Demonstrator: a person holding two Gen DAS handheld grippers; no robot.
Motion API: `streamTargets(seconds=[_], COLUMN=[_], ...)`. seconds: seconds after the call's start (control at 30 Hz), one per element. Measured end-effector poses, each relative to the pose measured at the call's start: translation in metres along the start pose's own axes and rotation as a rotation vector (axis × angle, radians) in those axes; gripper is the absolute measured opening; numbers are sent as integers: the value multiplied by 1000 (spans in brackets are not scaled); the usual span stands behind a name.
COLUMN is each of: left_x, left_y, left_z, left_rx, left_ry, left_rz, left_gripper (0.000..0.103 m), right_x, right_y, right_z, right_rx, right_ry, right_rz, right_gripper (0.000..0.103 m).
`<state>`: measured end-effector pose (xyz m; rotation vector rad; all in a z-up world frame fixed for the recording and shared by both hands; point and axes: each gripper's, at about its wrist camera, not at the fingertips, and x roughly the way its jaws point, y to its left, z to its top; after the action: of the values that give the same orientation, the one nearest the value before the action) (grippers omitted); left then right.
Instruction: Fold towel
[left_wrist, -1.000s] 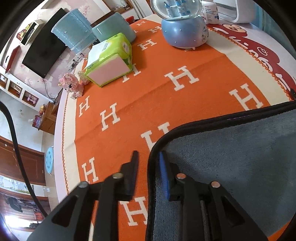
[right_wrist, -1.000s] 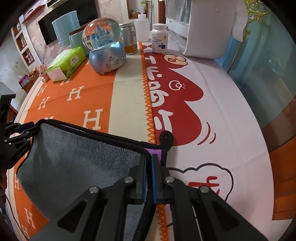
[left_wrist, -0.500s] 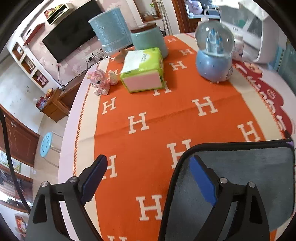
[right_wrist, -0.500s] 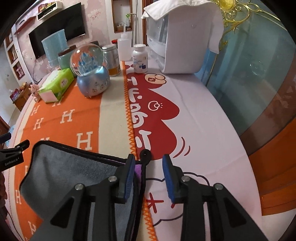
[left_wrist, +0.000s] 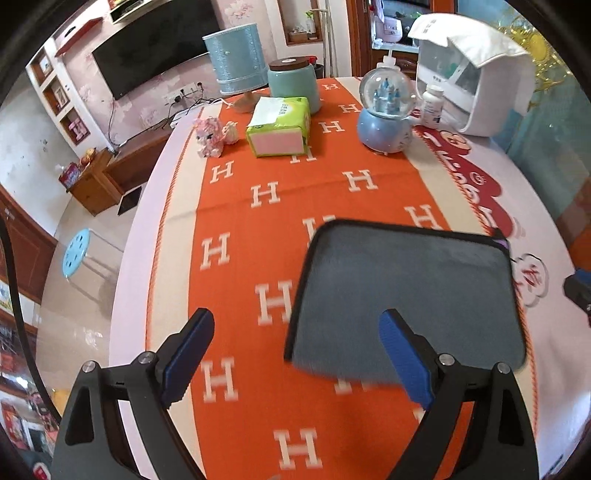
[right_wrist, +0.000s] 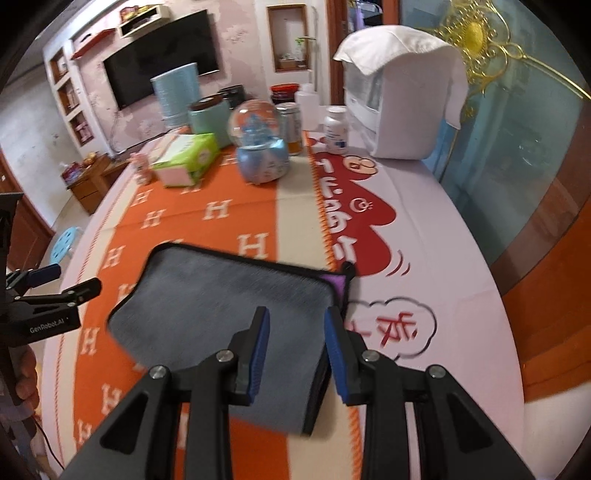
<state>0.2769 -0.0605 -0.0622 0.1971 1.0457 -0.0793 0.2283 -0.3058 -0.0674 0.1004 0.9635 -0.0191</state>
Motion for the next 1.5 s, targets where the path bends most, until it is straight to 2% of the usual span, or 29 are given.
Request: streamTargets(seconds=[0.17, 0.3, 0.43, 0.83, 1.17, 1.3, 1.5], left_x=[-47, -77, -107, -174, -202, -208, -205], left_y=[4, 9, 11, -5, -5, -4, -4], left_z=[-34, -56, -79, -142, -176, -188, -202], left_rx=[-42, -82, -107, -84, -122, -146, -185], left_ry=[-27, -20, -55, -75, -82, -82, -50], left_rz=[-19, -67, -47, -59, -37, -25, -32], left_gripper=[90, 91, 91, 91, 91, 91, 91], right_x=[-34, -56, -79, -144, -172, -179, -185], right_y=[13, 22, 29, 58, 66, 69, 72], right_z=[-28, -47, -62, -119, -138, -147, -158], right_rx=[-1, -6, -7, -60, -73, -86, -103], right_ry=[-6, -3, -12, -27, -51, -64, -77], right_rz=[53, 85, 101, 160, 146, 129, 107], right_gripper=[31, 31, 31, 31, 31, 40, 44])
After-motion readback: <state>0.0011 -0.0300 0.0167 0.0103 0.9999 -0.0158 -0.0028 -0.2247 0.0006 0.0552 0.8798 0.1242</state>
